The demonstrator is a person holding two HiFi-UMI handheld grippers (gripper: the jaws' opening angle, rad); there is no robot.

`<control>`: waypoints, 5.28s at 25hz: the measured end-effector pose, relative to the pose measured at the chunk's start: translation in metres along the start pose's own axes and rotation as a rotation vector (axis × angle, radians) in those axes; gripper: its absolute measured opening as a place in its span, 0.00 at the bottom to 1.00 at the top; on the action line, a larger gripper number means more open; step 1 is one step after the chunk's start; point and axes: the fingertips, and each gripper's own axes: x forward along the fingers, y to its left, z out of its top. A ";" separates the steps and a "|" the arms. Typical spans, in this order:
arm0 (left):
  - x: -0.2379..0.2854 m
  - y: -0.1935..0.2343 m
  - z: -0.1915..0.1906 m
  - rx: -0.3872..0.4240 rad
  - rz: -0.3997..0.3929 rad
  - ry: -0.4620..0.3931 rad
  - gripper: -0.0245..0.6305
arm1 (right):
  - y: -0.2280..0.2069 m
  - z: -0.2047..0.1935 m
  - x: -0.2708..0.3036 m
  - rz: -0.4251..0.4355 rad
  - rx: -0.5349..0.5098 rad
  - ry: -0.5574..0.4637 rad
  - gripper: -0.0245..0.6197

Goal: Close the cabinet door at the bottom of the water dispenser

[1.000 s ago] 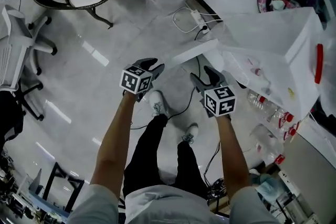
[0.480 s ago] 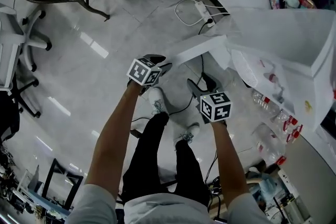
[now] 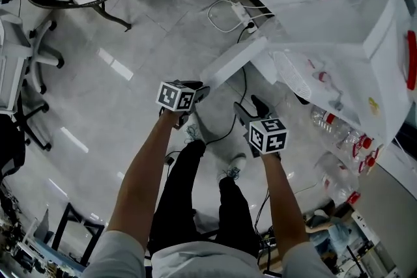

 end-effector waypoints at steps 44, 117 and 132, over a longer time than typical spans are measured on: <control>0.285 -0.244 -0.026 0.322 0.263 0.003 0.37 | -0.251 -0.223 -0.235 -0.287 0.305 -0.288 0.47; -0.385 -0.775 0.032 1.198 0.313 -0.737 0.07 | 0.111 0.052 -0.803 -0.455 -0.524 -0.877 0.08; -0.387 -0.803 0.023 1.270 0.317 -0.739 0.07 | 0.136 0.056 -0.800 -0.365 -0.585 -0.859 0.08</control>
